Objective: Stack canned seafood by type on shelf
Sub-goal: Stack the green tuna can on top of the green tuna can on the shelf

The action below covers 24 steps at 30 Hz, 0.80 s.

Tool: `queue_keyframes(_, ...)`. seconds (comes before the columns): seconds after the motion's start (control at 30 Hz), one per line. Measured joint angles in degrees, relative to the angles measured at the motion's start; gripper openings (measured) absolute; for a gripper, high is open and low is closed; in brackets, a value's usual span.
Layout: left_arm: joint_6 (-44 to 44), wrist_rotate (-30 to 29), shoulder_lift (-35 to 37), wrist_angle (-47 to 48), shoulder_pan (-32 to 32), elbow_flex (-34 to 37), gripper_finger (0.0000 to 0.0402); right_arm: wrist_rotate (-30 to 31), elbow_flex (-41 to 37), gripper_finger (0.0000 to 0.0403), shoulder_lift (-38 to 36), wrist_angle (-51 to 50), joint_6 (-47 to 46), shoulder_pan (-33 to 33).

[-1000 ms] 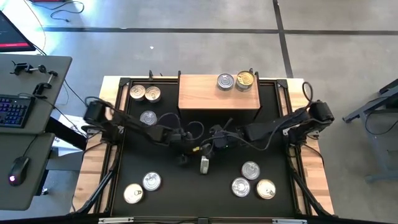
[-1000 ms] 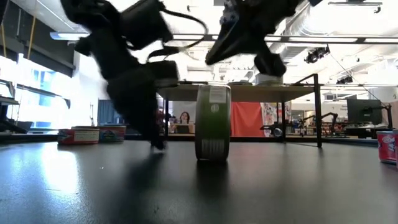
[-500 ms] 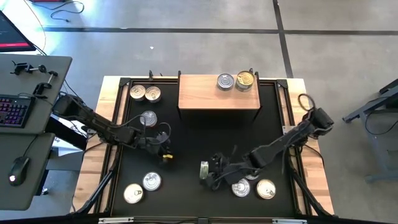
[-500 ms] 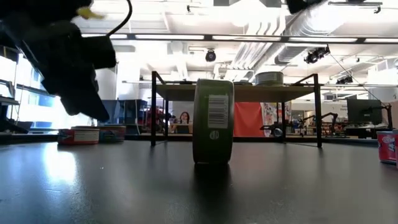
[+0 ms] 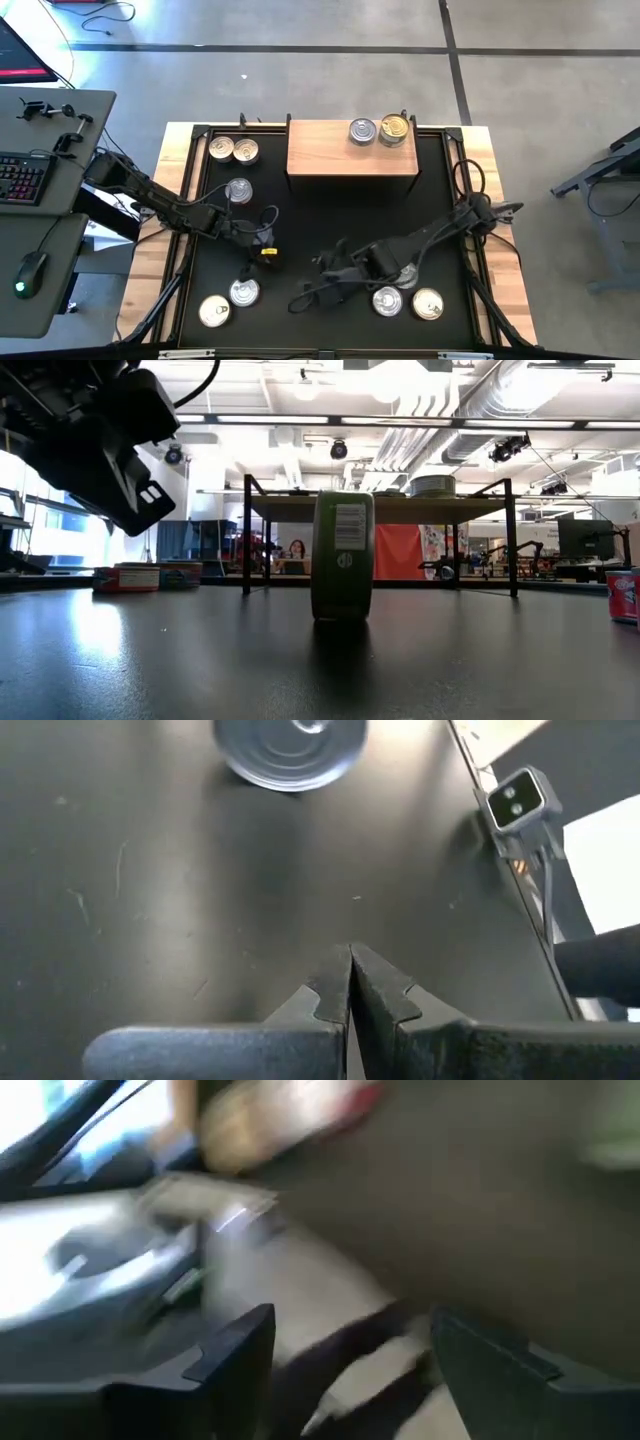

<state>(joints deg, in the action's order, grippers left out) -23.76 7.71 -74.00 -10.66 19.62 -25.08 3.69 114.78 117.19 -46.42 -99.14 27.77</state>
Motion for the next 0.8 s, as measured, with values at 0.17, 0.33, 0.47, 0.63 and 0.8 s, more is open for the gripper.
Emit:
queue_keyframes(0.17, 0.9, 0.7, 0.0, 0.3, 0.0, 0.0, 0.0000, 7.4, 7.3, 0.0257, 3.5, -23.4, -19.5, -0.8)
queue_keyframes(0.33, 0.9, 0.7, 0.0, 0.3, 0.0, 0.0, 0.0000, 5.0, 7.3, 0.0257, 8.0, -25.4, -18.0, -5.2)
queue_keyframes(0.47, 0.9, 0.7, 0.0, 0.3, 0.0, 0.0, 0.0000, 1.8, 7.3, 0.0257, 11.2, -25.4, -10.3, -9.2)
queue_keyframes(0.63, 0.8, 0.8, 0.0, 0.4, 0.0, 0.0, 0.0000, 1.2, 7.3, 0.0256, 11.6, -31.1, -8.1, -11.8)
queue_keyframes(0.8, 0.7, 1.3, 0.0, 0.4, 0.0, 0.0, 0.0000, 0.0, 7.3, 0.0256, 12.0, -31.9, -7.5, -12.6)
